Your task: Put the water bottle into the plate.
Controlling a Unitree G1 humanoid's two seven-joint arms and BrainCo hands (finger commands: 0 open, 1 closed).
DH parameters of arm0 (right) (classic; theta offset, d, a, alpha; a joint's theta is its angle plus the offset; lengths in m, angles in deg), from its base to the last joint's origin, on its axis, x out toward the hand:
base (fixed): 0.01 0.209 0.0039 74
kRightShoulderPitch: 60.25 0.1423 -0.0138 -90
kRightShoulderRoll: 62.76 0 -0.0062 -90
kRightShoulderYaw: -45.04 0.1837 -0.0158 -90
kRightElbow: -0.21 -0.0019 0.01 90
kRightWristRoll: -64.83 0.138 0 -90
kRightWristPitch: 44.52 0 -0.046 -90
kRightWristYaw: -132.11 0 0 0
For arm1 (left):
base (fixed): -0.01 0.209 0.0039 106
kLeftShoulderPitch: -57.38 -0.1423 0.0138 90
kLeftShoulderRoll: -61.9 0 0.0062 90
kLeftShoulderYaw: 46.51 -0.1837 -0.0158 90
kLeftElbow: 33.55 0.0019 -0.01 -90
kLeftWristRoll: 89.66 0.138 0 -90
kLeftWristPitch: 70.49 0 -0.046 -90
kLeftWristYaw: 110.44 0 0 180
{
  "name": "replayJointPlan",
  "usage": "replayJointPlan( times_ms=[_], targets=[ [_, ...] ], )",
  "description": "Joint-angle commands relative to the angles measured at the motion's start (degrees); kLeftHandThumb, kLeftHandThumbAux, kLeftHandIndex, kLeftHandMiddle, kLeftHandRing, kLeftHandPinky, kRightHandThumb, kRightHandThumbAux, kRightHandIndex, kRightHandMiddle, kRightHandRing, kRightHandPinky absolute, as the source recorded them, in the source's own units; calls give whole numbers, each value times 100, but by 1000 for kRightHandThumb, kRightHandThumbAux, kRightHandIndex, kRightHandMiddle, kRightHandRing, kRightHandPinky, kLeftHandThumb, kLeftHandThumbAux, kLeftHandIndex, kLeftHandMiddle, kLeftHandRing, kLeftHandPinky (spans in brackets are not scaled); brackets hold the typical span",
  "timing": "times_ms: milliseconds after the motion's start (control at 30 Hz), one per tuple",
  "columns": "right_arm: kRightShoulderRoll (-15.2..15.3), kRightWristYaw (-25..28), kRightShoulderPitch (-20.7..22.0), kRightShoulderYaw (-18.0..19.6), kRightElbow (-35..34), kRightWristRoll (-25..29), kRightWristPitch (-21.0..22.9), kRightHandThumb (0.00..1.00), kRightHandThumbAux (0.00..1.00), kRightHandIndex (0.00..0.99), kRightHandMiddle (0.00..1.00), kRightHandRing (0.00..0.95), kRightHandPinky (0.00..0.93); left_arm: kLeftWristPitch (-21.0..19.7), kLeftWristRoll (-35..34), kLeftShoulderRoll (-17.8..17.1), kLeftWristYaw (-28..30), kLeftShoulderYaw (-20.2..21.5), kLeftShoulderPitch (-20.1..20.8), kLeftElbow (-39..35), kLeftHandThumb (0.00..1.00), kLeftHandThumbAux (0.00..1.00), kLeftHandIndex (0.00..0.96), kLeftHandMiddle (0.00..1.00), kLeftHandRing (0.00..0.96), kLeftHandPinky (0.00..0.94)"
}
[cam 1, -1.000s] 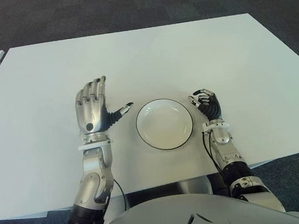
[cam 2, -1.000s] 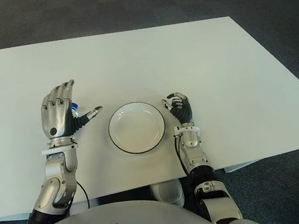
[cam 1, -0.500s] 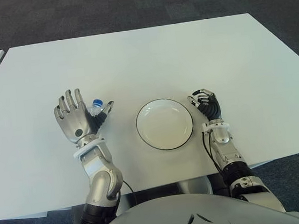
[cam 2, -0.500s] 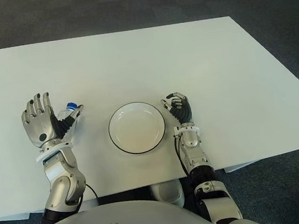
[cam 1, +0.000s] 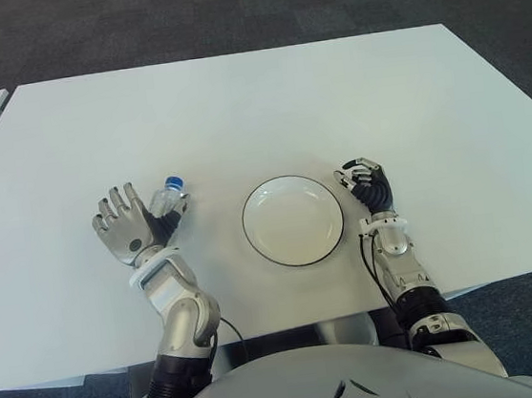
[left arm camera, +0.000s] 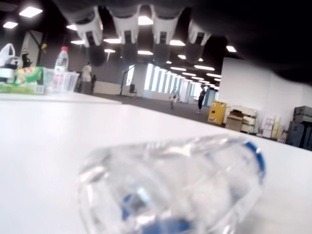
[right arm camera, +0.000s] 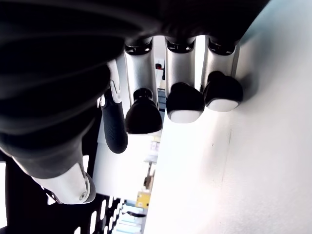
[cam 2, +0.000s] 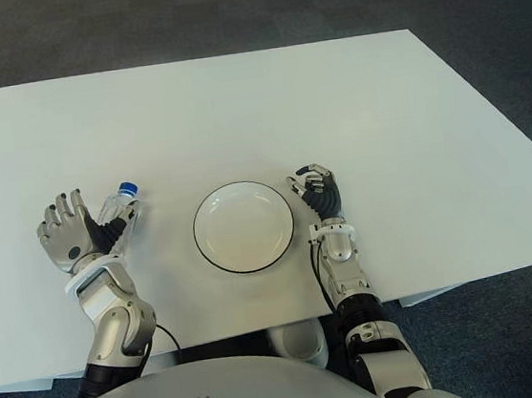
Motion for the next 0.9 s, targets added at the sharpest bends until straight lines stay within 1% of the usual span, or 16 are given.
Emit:
replayJointPlan(
  times_ms=[33,333,467,533,733,900],
  targets=[
    [-38,-6,-117,-11,31,-32,293,702,730,437,873,873,871,-7,-450,23,-119,159,216,596,457,251,0,0,0,0],
    [10,31,-87,-7,142,-24,184,701,730,437,874,875,874,-2,-954,-101,-303,192,458,1257,488,269,0,0,0,0],
    [36,34,-70,-15,184,-46,173,700,731,437,874,874,873,0,-1102,-161,-377,138,516,1421,494,271,0,0,0,0],
    [54,45,-83,-24,188,-63,173,699,731,437,875,873,871,-46,-1132,-204,-324,66,586,1573,497,268,0,0,0,0],
    [49,70,-108,-26,79,-61,322,699,732,436,874,871,867,-207,-1189,-265,-255,-69,812,1930,500,258,0,0,0,0],
    [33,109,-143,-21,-90,-32,449,698,733,436,875,868,863,-16,-1569,-266,-552,-7,1064,2532,531,262,0,0,0,0]
  ],
)
